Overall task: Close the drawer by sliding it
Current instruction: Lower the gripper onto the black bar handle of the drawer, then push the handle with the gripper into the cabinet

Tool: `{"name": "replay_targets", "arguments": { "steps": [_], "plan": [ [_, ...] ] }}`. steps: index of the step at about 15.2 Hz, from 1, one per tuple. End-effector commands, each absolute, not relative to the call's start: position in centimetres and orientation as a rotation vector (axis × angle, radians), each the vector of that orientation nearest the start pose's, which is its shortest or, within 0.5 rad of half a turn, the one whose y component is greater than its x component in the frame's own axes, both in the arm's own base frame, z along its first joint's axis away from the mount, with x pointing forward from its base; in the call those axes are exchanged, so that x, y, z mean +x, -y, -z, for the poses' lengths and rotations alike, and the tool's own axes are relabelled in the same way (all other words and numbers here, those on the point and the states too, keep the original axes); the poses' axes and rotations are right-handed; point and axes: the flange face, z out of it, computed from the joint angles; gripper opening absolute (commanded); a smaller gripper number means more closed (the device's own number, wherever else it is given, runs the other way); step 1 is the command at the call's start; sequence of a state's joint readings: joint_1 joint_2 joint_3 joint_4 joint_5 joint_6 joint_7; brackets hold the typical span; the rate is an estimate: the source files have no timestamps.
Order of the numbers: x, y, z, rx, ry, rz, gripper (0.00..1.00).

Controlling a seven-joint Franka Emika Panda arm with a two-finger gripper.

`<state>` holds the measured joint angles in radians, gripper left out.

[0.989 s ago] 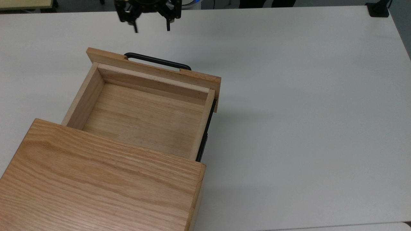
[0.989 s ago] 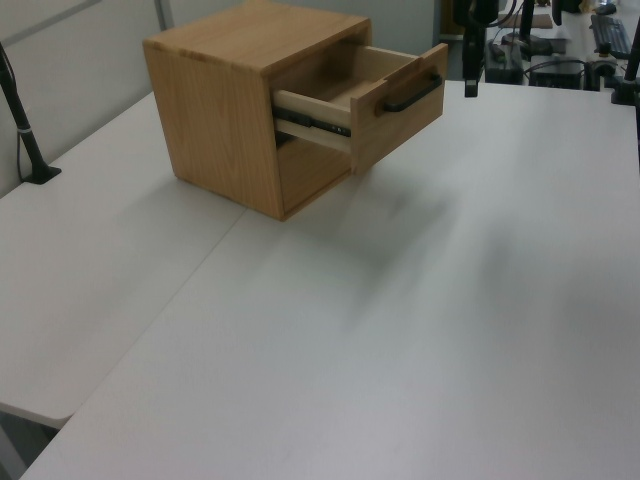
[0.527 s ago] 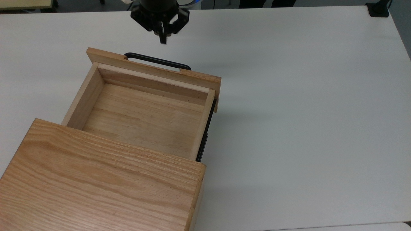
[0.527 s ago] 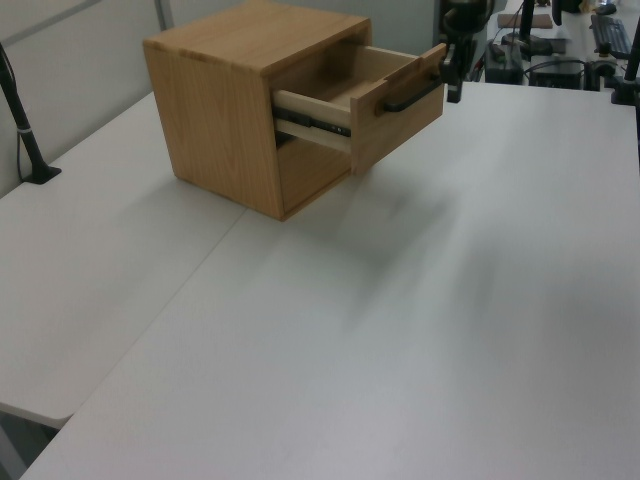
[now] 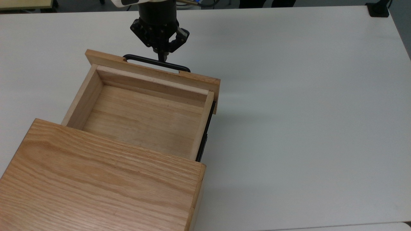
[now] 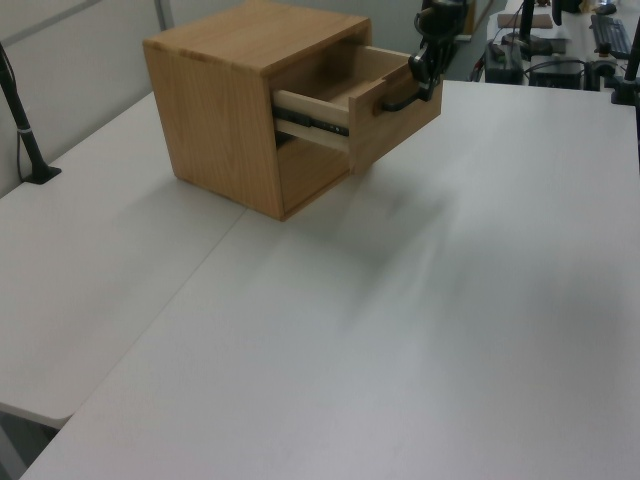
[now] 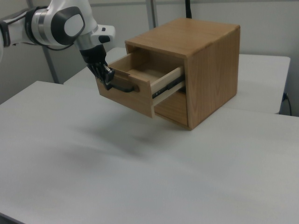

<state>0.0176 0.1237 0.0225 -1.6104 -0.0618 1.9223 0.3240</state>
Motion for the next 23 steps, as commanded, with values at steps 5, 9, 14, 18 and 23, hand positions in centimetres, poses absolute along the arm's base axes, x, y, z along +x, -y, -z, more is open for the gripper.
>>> {"name": "replay_targets", "arguments": {
  "steps": [5,9,14,18,23],
  "plan": [
    [64.9,-2.7,-55.1,-3.112,-0.588,0.478,0.0],
    [67.6,-2.5,-53.9,-3.115,-0.583,0.591,0.0],
    [70.6,-0.6,-54.0,-3.054,-0.727,0.768,0.0],
    [71.5,0.5,-55.1,-2.995,-0.739,0.879,0.0],
    [74.0,1.6,-54.1,-2.966,-0.708,1.037,0.0]
  ]
}}
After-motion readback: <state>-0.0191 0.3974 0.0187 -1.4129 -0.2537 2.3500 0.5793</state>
